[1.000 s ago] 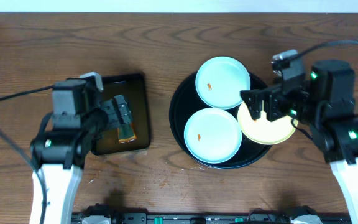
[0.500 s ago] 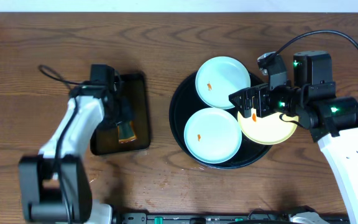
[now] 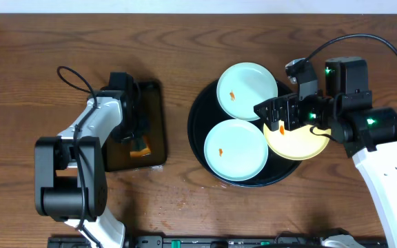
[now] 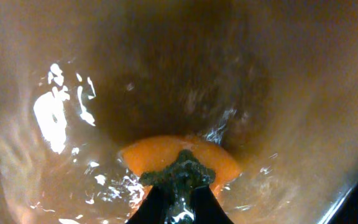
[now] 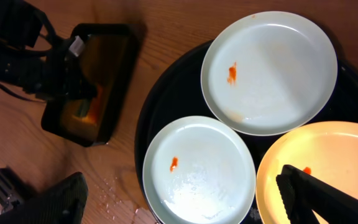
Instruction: Clean dirty plates on tray and stack at the side
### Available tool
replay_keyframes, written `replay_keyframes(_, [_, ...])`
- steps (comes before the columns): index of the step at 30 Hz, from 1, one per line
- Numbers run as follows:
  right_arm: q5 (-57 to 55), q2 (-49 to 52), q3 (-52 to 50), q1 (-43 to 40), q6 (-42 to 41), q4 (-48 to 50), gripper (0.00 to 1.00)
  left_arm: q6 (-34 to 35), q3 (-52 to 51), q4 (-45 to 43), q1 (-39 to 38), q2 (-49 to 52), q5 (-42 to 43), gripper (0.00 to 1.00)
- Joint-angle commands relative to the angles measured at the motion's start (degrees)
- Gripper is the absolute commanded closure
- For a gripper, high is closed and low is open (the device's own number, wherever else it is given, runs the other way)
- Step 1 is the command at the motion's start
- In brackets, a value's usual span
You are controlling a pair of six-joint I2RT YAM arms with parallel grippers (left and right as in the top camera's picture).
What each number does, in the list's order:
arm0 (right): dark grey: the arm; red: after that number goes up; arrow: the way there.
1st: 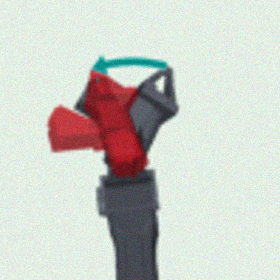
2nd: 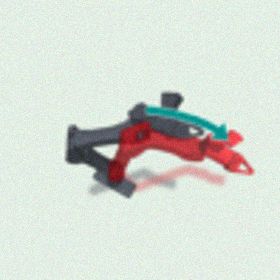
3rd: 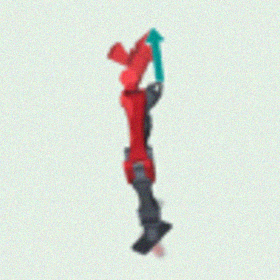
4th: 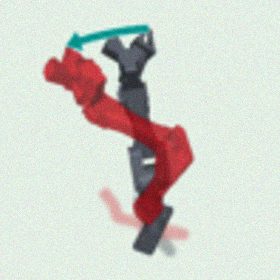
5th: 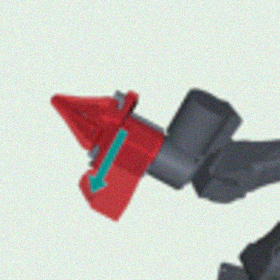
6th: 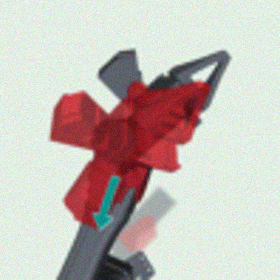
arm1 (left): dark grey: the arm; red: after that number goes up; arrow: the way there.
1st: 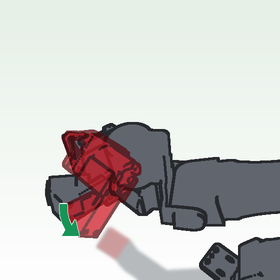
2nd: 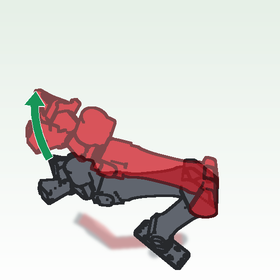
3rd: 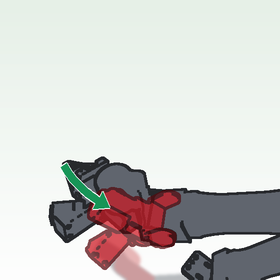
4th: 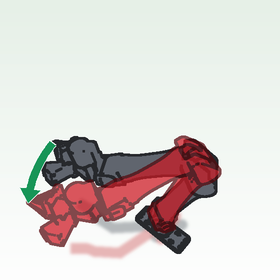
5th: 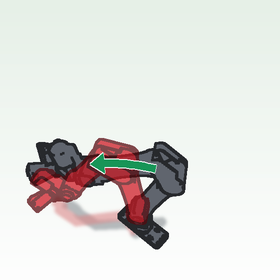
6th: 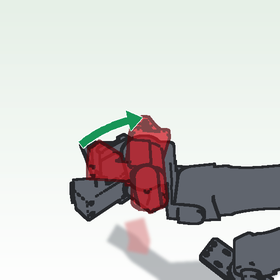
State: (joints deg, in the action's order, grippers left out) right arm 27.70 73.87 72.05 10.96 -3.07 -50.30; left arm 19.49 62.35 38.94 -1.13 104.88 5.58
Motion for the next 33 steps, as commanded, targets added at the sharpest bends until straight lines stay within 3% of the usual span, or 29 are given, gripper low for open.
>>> replay_keyframes(1, [1.1, -0.1, 1.0, 0.0, -0.7, 0.2, 0.04, -1.7, 1.7, 2.2, 0.2, -4.8, -1.2, 0.61])
replay_keyframes(3, [1.0, -0.1, 1.0, 0.0, -0.7, 0.3, 0.04, -1.9, 1.7, 3.2, 0.2, -8.3, -1.2, 0.38])
replay_keyframes(5, [1.0, -0.1, 1.0, 0.0, -0.7, 0.3, 0.04, -1.9, 1.7, 4.7, 0.2, -10.3, -1.2, 0.34])
replay_keyframes(11, [1.0, -0.1, 1.0, 0.0, -0.7, 0.3, 0.04, -1.4, 0.3, 11.6, 0.2, -10.3, -1.2, 0.34])
replay_keyframes(21, [0.8, -0.1, 1.0, 0.0, -0.8, 1.5, 0.03, 1.4, -12.3, 1.8, 0.1, -9.7, 4.1, 0.50])
replay_keyframes(23, [0.8, -0.1, 1.0, 0.0, -0.8, 1.7, 0.02, 1.4, -13.5, -0.1, 0.1, -9.7, 4.1, 0.61])
replay_keyframes(25, [0.8, -0.1, 1.0, 0.0, -0.8, 1.8, 0.02, 1.1, -13.6, -1.1, 0.1, -9.7, 4.0, 0.79])
replay_keyframes(26, [0.8, -0.1, 1.0, 0.0, -0.8, 1.9, 0.02, 0.6, -13.6, -1.9, 0.1, -9.8, 4.0, 0.92])
replay_keyframes(33, [0.9, -0.1, 1.0, 0.0, -0.8, 1.8, 0.01, 0.5, -6.3, 1.8, 0.1, -9.9, 0.8, 0.92])
